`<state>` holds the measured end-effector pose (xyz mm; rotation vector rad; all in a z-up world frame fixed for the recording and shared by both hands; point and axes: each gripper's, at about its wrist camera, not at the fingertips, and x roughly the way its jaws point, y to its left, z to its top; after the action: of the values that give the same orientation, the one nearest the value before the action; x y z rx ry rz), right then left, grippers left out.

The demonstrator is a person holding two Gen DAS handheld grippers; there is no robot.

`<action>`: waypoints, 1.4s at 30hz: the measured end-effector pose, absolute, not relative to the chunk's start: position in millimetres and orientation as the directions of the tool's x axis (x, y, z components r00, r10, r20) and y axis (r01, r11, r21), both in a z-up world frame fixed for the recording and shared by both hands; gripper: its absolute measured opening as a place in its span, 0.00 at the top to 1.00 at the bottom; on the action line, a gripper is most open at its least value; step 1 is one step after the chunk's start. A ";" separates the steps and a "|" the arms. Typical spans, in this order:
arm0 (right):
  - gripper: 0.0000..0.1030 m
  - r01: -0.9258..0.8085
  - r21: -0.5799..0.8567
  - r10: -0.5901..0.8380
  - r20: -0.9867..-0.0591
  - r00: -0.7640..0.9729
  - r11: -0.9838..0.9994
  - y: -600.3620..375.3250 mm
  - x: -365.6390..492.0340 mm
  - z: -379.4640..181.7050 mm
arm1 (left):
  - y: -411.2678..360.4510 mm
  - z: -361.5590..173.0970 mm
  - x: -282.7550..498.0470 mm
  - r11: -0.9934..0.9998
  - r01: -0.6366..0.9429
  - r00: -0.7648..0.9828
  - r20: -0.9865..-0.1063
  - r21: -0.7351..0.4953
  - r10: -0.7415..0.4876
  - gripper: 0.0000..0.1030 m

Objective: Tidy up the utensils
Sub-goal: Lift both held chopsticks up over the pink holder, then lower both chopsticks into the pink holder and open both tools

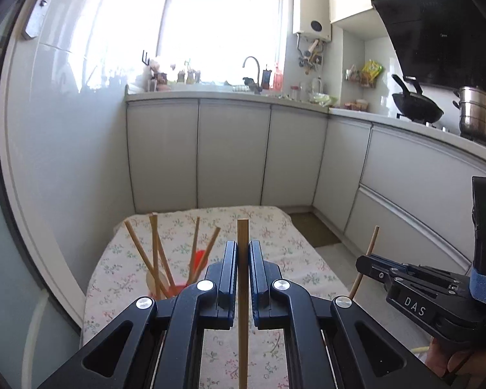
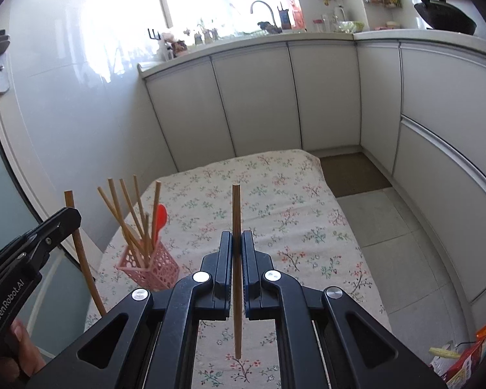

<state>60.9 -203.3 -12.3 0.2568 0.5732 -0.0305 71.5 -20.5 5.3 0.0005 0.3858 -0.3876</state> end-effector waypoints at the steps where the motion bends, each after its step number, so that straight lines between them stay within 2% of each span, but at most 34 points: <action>1: 0.95 0.091 0.231 0.047 -0.530 0.847 0.969 -201.2 62.4 -6.9 | -17.6 11.1 70.3 0.928 0.363 0.862 -0.349 -0.078 -0.367 0.94; 16: 0.95 -0.071 0.288 0.175 -0.352 0.920 0.955 -162.1 97.7 64.1 | 42.3 56.2 113.6 0.948 0.232 0.942 -0.193 -0.219 -0.275 0.94; 21: 0.95 -0.124 0.305 0.221 -0.310 0.925 0.944 -137.9 118.6 76.4 | 52.2 46.8 128.5 0.961 0.204 0.972 -0.075 -0.184 -0.221 0.94; 25: 0.95 -0.153 0.316 0.249 -0.293 0.923 0.936 -120.6 140.9 74.5 | 52.1 25.1 143.6 0.973 0.184 0.981 -0.030 -0.138 -0.190 0.93; 33: 0.95 -0.181 0.304 0.275 -0.303 0.913 0.935 -95.6 185.9 35.2 | 54.0 -19.1 184.8 0.980 0.167 0.983 -0.057 -0.110 -0.174 0.93; 42: 0.94 -0.175 0.305 0.282 -0.353 0.892 0.936 -91.6 213.8 -3.8 | 52.6 -40.9 209.3 0.977 0.179 0.973 -0.123 -0.119 -0.194 0.93</action>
<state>213.8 -91.6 -3.8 0.2708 0.4048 0.2402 209.3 52.6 -40.9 -0.1079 0.1343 -0.1884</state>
